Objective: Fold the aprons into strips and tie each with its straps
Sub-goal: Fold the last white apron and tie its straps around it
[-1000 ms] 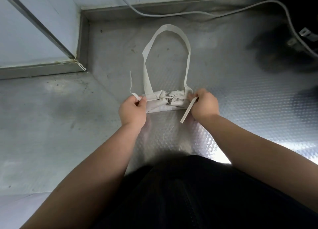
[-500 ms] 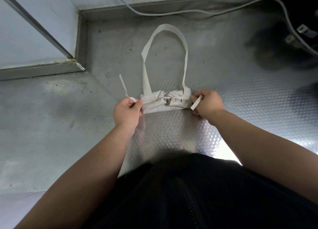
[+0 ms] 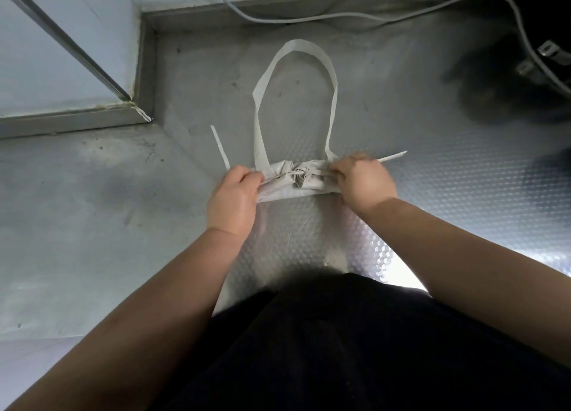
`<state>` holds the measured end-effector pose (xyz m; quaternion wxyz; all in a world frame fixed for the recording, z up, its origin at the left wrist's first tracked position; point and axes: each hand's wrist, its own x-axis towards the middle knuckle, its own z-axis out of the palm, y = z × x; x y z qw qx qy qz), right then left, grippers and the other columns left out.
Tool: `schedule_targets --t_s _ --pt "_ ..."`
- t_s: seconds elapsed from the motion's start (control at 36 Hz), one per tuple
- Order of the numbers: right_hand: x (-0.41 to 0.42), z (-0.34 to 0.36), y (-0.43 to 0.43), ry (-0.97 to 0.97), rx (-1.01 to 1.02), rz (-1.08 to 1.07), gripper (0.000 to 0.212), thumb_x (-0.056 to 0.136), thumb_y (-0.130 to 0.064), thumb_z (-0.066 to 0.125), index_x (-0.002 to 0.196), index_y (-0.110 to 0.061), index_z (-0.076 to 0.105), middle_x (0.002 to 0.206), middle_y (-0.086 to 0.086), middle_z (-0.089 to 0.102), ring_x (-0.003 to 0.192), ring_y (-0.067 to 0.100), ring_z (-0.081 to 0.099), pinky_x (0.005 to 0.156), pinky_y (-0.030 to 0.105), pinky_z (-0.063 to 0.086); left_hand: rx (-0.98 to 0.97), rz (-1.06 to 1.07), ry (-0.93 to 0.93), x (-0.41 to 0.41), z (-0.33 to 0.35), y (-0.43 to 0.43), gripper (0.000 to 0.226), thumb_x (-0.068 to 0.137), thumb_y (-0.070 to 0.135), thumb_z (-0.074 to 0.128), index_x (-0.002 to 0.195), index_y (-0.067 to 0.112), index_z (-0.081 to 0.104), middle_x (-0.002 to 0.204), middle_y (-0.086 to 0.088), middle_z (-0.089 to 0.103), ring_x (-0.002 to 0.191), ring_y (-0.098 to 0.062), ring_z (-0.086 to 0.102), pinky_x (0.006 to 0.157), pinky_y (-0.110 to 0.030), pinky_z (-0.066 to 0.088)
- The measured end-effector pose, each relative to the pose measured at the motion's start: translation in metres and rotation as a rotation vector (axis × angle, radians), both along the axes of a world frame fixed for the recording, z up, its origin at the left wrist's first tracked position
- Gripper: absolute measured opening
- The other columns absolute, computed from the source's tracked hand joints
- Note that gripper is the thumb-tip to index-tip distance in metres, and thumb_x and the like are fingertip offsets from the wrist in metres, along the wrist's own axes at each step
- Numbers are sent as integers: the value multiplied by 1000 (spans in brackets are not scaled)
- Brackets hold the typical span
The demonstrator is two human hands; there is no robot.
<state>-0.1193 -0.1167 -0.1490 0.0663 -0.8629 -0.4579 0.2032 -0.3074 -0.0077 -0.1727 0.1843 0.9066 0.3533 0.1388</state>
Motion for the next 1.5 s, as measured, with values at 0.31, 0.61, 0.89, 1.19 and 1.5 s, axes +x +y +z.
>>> schedule_targets --t_s 0.31,0.61,0.89,1.19,1.5 --pt "1 -3 -13 1 -3 306 45 86 -32 47 123 -8 56 147 5 33 117 33 50 96 38 45 45 -234 137 -21 -1 -7 57 78 26 38 123 -3 56 127 -8 43 107 -27 45 83 -46 54" --pt "-2 -5 -10 63 142 233 32 96 -19 48 118 -1 62 136 12 49 114 36 55 98 40 42 70 -179 86 -12 1 17 34 87 29 44 88 11 73 93 -2 69 80 -28 63 65 -37 57" --pt "-2 -3 -8 -6 -5 252 36 97 -29 43 126 -12 55 130 10 45 109 35 54 89 42 46 56 -194 112 -11 2 19 37 83 35 46 91 10 73 94 -3 69 81 -28 65 66 -36 57" --pt "8 27 20 310 96 -143 32 92 -30 54 74 -4 61 82 15 61 85 32 56 61 34 32 -362 68 170 29 36 51 22 94 15 48 93 2 65 96 -19 65 91 -32 58 75 -34 39" --pt "-4 19 29 273 -89 -3 32 87 -40 63 90 -10 56 108 15 62 103 30 56 71 28 33 -471 353 59 36 26 53 31 97 22 45 75 2 54 84 -24 60 78 -31 51 63 -35 26"
